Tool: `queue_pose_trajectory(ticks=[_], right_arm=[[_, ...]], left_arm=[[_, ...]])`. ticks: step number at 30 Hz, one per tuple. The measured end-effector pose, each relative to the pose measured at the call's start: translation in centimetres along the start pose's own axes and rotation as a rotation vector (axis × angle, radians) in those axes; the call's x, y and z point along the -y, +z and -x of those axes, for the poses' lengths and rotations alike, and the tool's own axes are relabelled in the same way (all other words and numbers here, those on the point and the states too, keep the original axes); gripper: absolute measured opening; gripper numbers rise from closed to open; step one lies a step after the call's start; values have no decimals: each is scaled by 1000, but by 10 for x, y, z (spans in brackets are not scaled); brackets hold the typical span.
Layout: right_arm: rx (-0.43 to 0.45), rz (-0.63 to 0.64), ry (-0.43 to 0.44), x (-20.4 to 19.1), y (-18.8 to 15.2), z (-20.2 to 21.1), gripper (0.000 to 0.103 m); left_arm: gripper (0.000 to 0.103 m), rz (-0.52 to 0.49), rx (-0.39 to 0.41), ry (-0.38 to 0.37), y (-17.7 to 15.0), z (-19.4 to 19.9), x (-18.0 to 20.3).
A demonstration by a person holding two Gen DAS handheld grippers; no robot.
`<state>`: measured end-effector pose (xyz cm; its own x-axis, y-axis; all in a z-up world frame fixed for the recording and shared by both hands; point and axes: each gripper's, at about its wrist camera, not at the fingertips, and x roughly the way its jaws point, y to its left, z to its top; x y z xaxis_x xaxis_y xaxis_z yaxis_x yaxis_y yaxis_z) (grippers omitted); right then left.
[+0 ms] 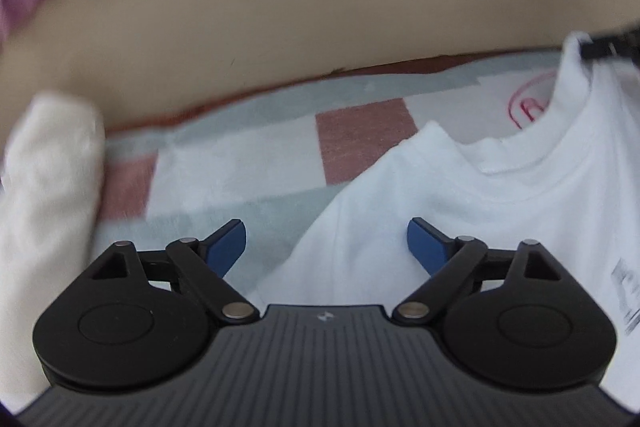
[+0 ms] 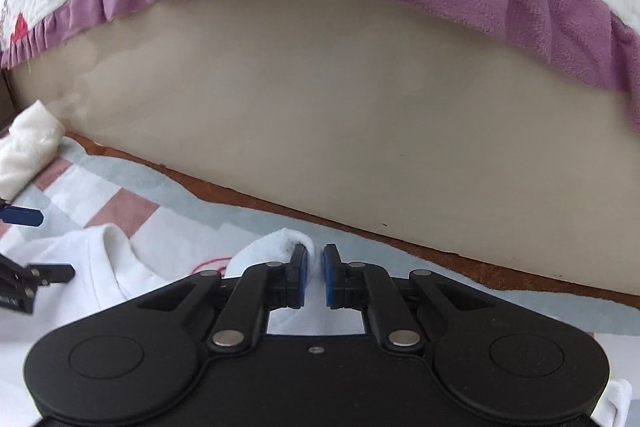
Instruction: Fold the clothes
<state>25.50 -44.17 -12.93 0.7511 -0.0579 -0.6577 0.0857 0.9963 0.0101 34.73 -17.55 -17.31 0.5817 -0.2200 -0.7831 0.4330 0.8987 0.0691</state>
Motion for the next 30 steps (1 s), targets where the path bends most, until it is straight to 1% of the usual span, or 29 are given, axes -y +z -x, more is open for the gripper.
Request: queue_pose_trajectory(ticks=[1,2,3,6,7,8,9,10,11,12,13,14,15,16,17,18,19,20,21,22,23,26,27,30], right_arm=[[11,2,-3,0,0,1,9],[28,3,-6,0,-1,4,9],[47,4,-9,0,-2,7,9],[118,3,-26,2,-4,22,9],[135,-10,-41,3,-4,25,9],[152,-22,-57,5,-4,28,9],[167,-32,-75,6,-5,31,9],[168,-28,-104,6,-5,29,10],[165,-23,-131,5,-5,28,10],[143,-18,-134,3,-7,27,11],[121,-12,-138,1,-8,27,18],[99,-7,-141,-1,-10,26,25],[78,-10,-141,-3,-12,28,35],[63,-65,-111,-1,-21,43,41],[47,-120,-82,1,-31,59,47],[29,-170,-52,4,-40,75,60],[-12,-180,-12,6,-52,93,64],[-53,-191,29,8,-64,111,64],[-94,-198,68,10,-76,128,64],[-140,-179,98,14,-86,146,64],[-172,-165,108,20,-96,164,64],[-260,-161,74,45,-115,202,64],[-263,-187,66,57,-120,213,64],[-273,-341,46,91,-139,233,64]], left_arm=[[40,20,1,-23,1,4,0],[5,41,2,-46,2,7,0],[5,50,7,-64,4,12,1],[5,-99,100,-24,12,38,23],[5,-119,139,15,17,45,23],[5,-132,176,51,22,52,22],[5,-105,198,70,29,55,15],[5,-69,198,71,34,53,8],[5,-34,186,78,36,48,4],[6,-22,168,98,35,41,4],[7,-17,127,118,33,31,6],[13,-9,85,137,31,22,9],[15,21,34,147,28,16,10],[19,59,3,152,24,17,9],[29,90,-2,138,18,24,6],[42,128,9,123,11,36,1],[48,168,20,107,3,52,-6],[50,201,26,81,-8,70,-13],[50,233,28,54,-19,89,-20],[50,253,9,26,-35,106,-24],[48,274,-9,-2,-51,124,-28],[47,332,-63,-85,-98,175,-39],[47,334,-65,-98,-113,189,-38],[48,376,-118,-80,-157,211,-38]])
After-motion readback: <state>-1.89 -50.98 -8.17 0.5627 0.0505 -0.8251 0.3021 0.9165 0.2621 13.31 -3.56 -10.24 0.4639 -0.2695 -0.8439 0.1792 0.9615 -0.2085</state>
